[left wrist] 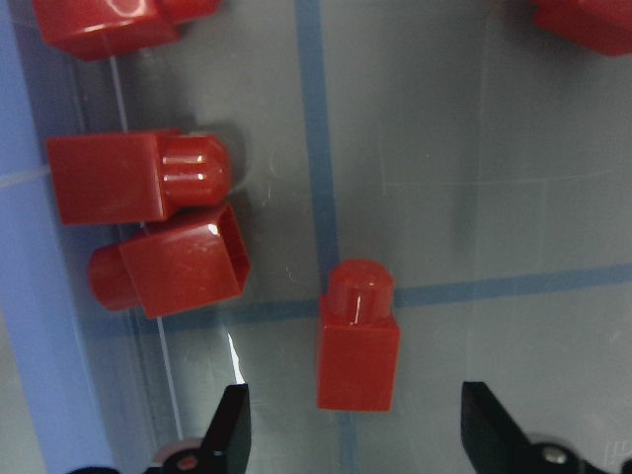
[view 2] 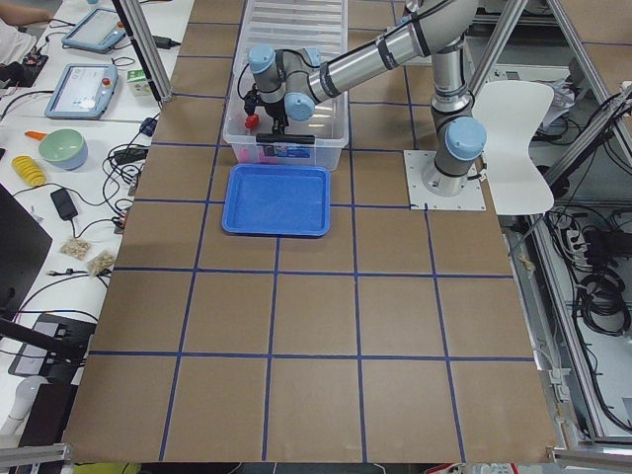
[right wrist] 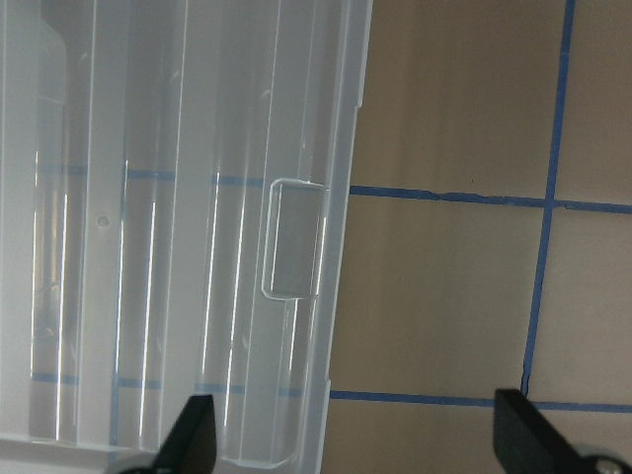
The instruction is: Place red block in blue tray from box
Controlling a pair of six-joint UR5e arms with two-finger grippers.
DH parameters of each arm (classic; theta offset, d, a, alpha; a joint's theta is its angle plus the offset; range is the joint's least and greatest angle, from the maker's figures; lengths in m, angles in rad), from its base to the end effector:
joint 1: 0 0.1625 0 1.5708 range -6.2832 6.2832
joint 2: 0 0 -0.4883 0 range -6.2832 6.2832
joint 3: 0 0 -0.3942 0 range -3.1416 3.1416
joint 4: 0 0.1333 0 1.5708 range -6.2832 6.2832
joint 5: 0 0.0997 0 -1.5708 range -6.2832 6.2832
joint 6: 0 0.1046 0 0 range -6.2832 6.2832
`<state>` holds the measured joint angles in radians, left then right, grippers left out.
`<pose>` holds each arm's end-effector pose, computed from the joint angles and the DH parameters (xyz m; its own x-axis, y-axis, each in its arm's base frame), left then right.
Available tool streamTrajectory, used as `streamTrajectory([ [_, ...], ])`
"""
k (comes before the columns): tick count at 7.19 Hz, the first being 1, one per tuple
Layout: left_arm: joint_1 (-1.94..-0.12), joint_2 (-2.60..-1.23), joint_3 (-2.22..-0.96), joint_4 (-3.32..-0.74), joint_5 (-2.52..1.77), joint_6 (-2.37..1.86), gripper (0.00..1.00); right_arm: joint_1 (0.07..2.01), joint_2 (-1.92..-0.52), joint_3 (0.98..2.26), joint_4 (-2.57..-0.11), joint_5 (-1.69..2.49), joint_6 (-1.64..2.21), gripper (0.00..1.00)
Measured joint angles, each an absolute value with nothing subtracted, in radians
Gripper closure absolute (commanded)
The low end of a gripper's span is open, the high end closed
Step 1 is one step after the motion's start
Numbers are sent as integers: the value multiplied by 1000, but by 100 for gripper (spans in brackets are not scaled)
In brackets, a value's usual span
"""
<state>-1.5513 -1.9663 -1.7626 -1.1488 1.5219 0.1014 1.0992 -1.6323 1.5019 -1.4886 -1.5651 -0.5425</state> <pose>-0.1267 -0.6000 0.2752 -0.9953 0.0725 0.0646 0.0819 0.9839 0.1588 -0.0922 -0.4755 0.6015 -0.9973 -0.0705 0.0200 -0.0713 0.9965 -0.0442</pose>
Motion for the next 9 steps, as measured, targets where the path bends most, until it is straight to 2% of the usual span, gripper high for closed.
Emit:
streamTrajectory([
  [3, -1552, -2008, -1763, -1115, 1520, 103, 22, 1276, -1632, 1504, -1494, -1566, -327, 0],
  [4, -1553, -2020, -1763, -1103, 1519, 103, 29, 1363, -1617, 1504, -1502, -1568, -224, 0],
  [5, -1555, -2028, -1763, -1095, 1520, 103, 65, 1439, -1599, 1503, -1512, -1570, -122, 0],
  [6, -1557, -2035, -1763, -1091, 1520, 99, 96, 1493, -1578, 1501, -1532, -1572, -41, 0],
  [7, -1558, -2040, -1763, -1089, 1521, 92, 100, 1530, -1561, 1499, -1554, -1581, 9, 0],
  [9, -1559, -2036, -1752, -1084, 1521, 85, 100, 1557, -1546, 1496, -1574, -1599, 46, 0],
])
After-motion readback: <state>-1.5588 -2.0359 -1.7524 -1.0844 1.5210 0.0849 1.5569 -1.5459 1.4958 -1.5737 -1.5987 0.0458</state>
